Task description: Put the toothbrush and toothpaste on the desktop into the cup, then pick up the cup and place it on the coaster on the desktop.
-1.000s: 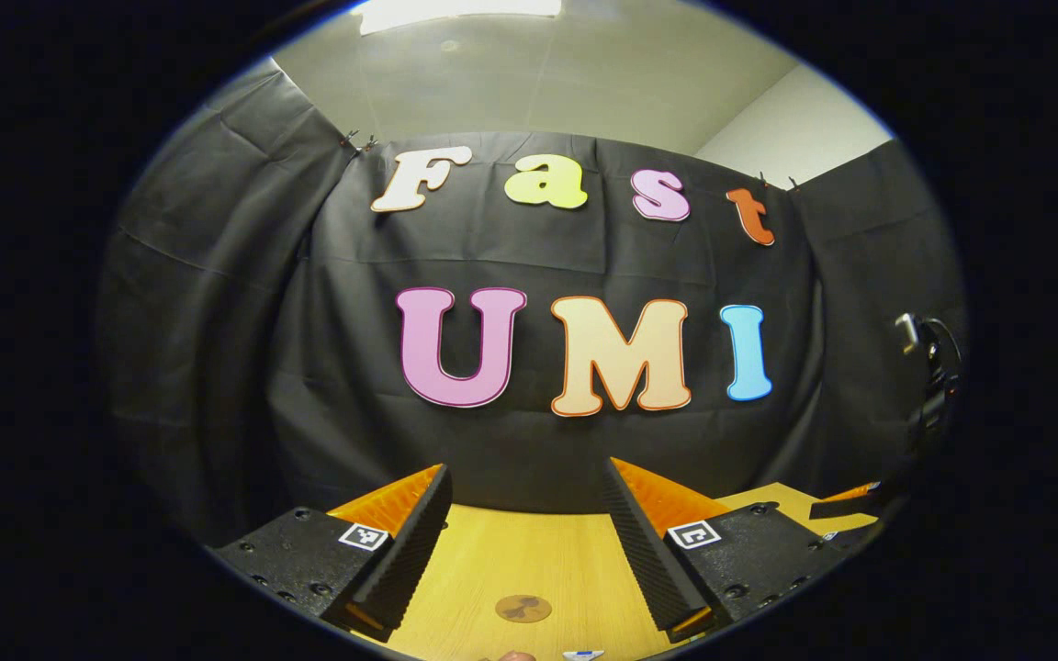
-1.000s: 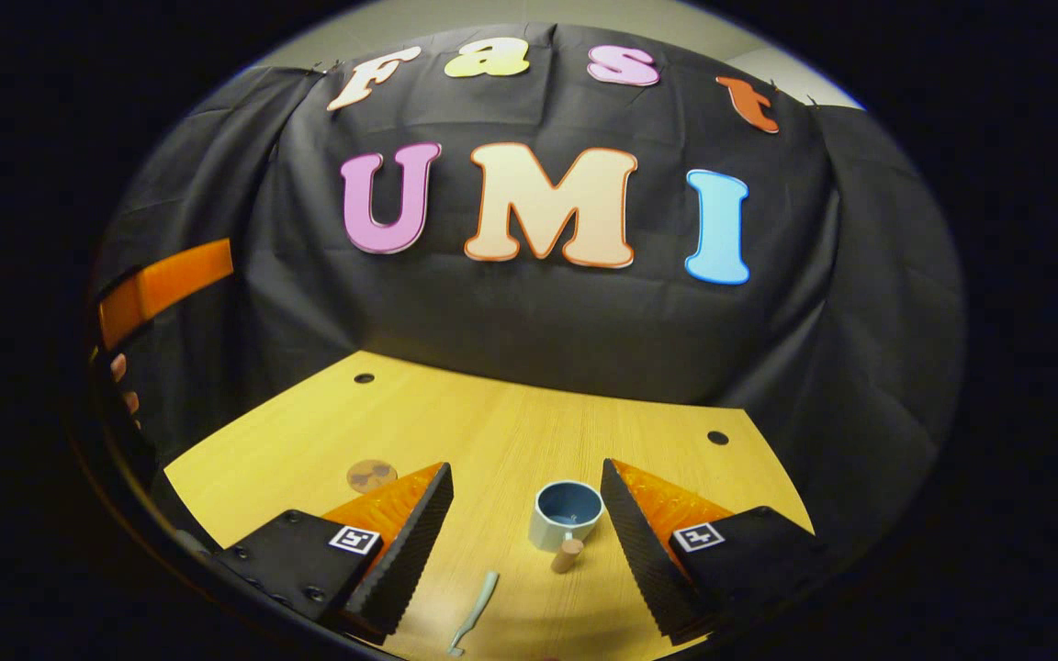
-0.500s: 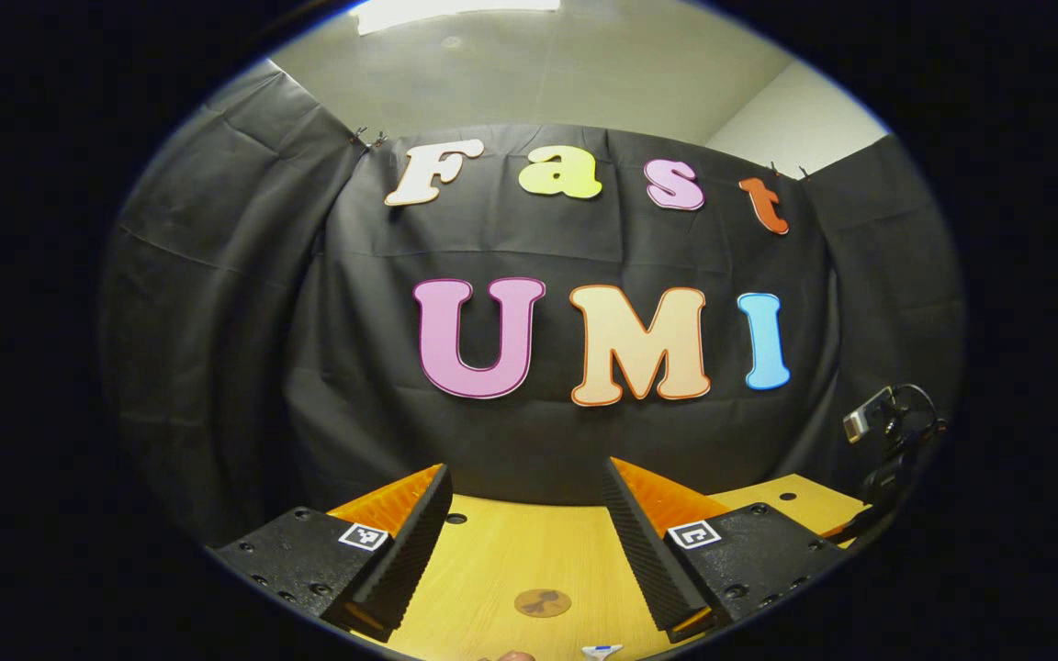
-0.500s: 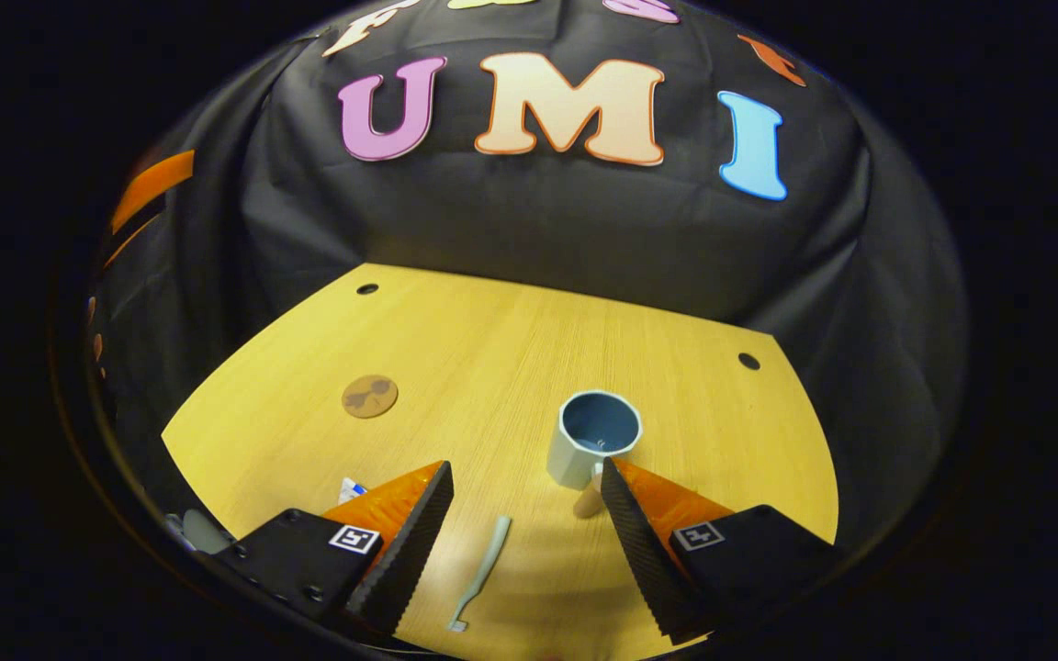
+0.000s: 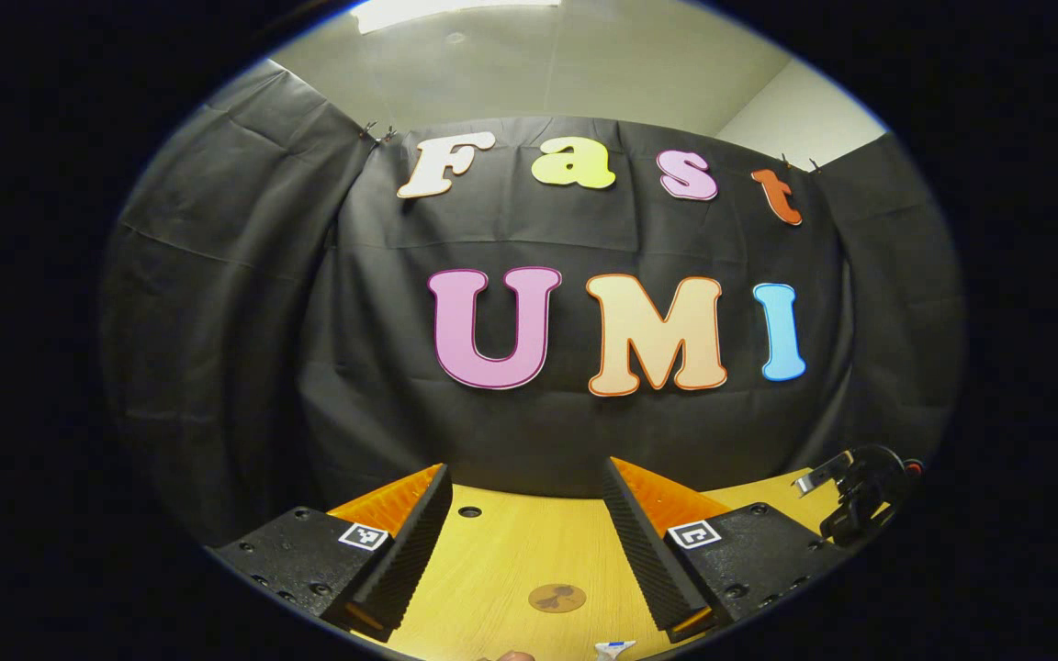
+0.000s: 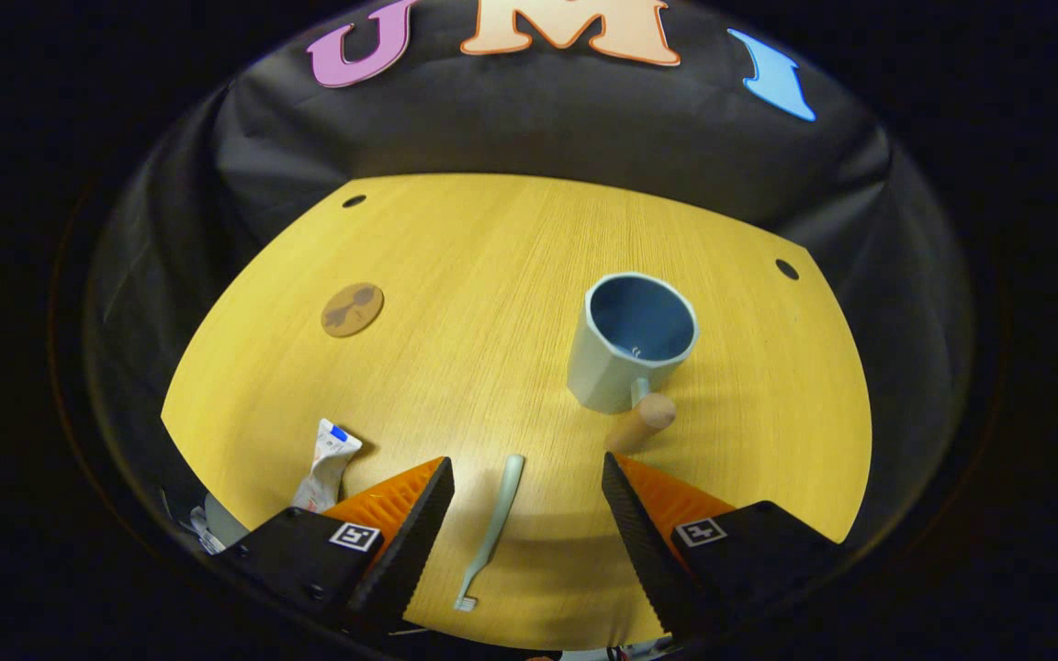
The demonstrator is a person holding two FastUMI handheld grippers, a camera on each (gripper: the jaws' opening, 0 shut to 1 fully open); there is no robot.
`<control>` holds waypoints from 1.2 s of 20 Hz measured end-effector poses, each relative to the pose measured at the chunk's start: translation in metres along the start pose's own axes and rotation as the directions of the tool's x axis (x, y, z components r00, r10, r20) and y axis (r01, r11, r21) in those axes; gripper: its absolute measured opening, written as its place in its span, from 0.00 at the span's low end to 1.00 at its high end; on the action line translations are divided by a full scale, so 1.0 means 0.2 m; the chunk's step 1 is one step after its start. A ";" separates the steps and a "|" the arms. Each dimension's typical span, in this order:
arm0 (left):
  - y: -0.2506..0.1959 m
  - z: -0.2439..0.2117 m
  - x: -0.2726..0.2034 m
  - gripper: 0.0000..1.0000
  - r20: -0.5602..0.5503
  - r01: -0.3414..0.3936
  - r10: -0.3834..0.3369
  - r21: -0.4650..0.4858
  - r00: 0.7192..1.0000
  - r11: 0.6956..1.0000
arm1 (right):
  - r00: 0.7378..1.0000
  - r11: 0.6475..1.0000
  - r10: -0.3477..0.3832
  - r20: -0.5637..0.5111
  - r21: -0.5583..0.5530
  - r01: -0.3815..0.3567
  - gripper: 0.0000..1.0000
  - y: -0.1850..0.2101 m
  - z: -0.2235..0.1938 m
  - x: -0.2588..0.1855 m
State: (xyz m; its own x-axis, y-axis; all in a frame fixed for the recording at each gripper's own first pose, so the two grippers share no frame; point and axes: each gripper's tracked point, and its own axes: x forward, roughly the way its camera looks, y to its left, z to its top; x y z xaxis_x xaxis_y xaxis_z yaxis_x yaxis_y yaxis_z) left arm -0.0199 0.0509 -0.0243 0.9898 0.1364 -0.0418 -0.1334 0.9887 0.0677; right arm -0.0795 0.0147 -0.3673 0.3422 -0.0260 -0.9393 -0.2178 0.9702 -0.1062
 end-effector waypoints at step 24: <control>0.05 -0.20 0.00 0.94 -0.086 -0.006 0.005 -0.015 0.996 1.000 | 0.961 1.000 0.012 -0.276 0.004 -0.012 0.67 0.06 -0.27 0.26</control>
State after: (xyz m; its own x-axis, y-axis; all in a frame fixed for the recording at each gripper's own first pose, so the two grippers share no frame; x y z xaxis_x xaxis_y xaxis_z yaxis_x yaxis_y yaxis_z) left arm -0.0227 0.0643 -0.0635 0.9811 0.1461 -0.1268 -0.1403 0.9887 0.0532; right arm -0.1145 0.0114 -0.4349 0.0739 -0.0797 -0.9941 -0.2185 0.9713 -0.0941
